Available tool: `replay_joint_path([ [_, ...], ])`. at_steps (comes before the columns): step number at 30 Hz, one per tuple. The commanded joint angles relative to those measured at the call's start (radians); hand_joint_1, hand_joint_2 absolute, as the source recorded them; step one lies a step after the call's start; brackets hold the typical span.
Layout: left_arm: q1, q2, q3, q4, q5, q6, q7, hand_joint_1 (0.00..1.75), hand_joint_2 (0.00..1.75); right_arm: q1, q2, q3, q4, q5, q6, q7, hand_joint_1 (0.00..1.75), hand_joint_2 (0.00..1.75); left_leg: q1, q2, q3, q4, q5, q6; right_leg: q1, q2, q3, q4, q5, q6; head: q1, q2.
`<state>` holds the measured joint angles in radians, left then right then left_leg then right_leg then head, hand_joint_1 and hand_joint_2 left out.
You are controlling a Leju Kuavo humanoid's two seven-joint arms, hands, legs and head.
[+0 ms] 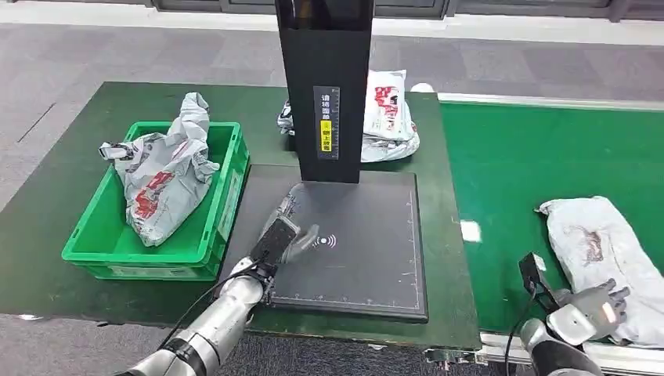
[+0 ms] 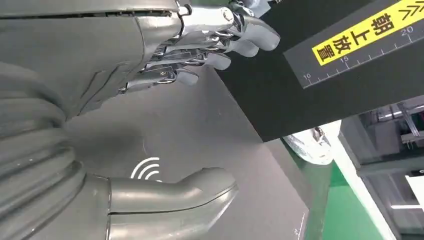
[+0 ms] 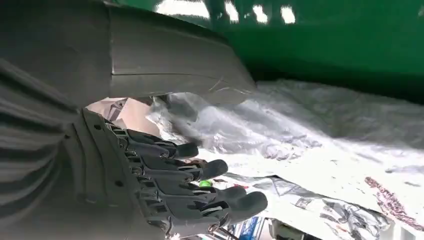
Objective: Moved the parcel from conveyor to table for the left to box.
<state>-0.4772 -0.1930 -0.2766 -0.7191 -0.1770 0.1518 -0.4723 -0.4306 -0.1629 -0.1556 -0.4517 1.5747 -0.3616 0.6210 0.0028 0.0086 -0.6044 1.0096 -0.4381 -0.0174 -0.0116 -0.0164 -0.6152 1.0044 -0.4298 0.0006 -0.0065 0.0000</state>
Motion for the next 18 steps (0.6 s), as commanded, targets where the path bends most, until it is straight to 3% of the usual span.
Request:
replay_joint_path([
  [1,-0.013,0.018,0.011,0.023,0.006,-0.004,0.006,0.0,1.75,-0.053,-0.009,0.013,0.087,-0.008,0.006,-0.001,0.0,1.75,0.001,0.002,0.006,-0.003,-0.001,0.0,0.001,0.005,0.005,-0.003,0.0,0.0,0.0,0.0],
  [14,-0.03,0.01,0.019,0.04,0.026,-0.018,0.016,0.0,1.75,-0.048,-0.012,-0.026,0.087,-0.015,0.04,-0.009,0.0,1.75,0.001,0.001,0.004,-0.001,-0.001,0.0,0.001,0.003,0.004,-0.002,0.0,0.0,0.0,0.0],
  [16,-0.033,0.01,0.02,0.04,0.029,-0.023,0.016,0.0,1.75,-0.051,-0.011,-0.029,0.09,-0.009,0.066,-0.008,0.0,1.75,0.0,0.001,0.002,-0.001,-0.001,0.0,0.0,0.002,0.002,-0.001,0.0,0.0,0.0,0.0],
  [18,-0.039,0.009,0.022,0.046,0.033,-0.033,0.018,0.0,1.75,-0.047,-0.009,-0.026,0.099,-0.004,0.161,0.001,0.0,1.75,0.0,0.0,0.003,-0.001,-0.001,0.0,0.0,0.002,0.002,-0.001,0.0,0.0,0.0,0.0],
])
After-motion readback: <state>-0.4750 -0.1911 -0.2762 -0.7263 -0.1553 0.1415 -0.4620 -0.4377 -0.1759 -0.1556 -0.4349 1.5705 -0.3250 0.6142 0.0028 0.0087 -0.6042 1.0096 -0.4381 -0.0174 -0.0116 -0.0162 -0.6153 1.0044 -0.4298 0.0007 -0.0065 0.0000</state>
